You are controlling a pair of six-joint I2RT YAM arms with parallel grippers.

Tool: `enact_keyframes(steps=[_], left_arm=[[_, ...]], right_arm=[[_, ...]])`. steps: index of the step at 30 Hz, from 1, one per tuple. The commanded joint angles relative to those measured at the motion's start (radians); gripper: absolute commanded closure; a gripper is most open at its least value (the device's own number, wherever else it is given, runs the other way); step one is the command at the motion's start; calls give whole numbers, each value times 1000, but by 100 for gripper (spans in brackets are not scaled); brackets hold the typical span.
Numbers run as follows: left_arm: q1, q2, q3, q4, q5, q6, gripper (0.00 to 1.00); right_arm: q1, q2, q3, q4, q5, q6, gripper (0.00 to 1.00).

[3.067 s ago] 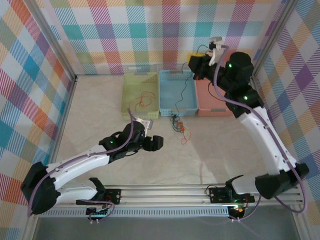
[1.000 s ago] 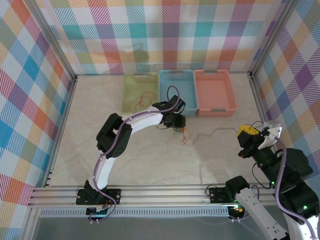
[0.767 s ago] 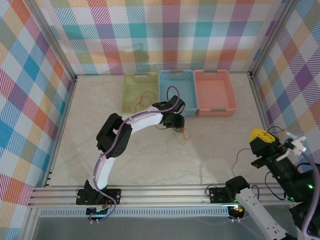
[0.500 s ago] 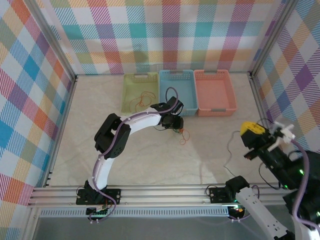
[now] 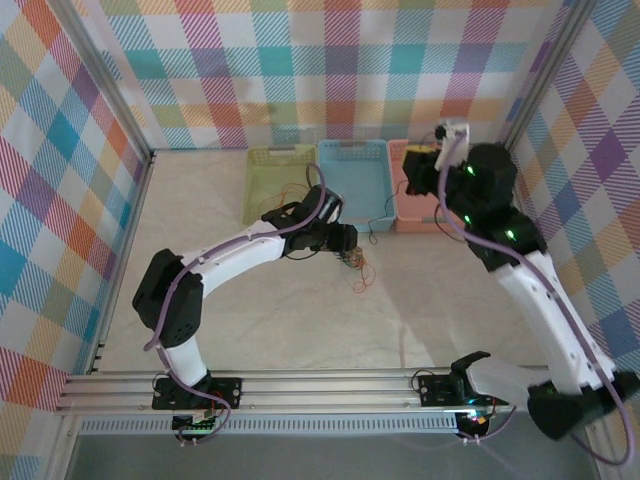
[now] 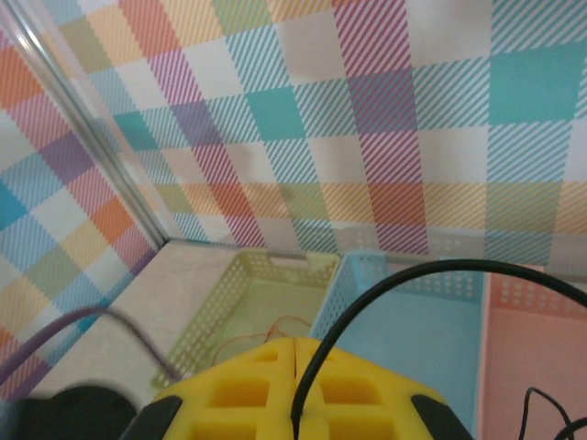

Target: Untangle the cables

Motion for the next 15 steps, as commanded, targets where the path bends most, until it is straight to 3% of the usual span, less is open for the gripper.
enact_keyframes(steps=[1,7,15], left_arm=[[21,-64,-75,-3,12,12,44],[26,-164,-167,-10,10,23,44],[30,-248,-286,54,9,35,43]], right_arm=[[-1,129,145,169,19,-52,100],[-24,377,367,191,-16,-57,100],[-45,648,620,92,-30,-77,100]])
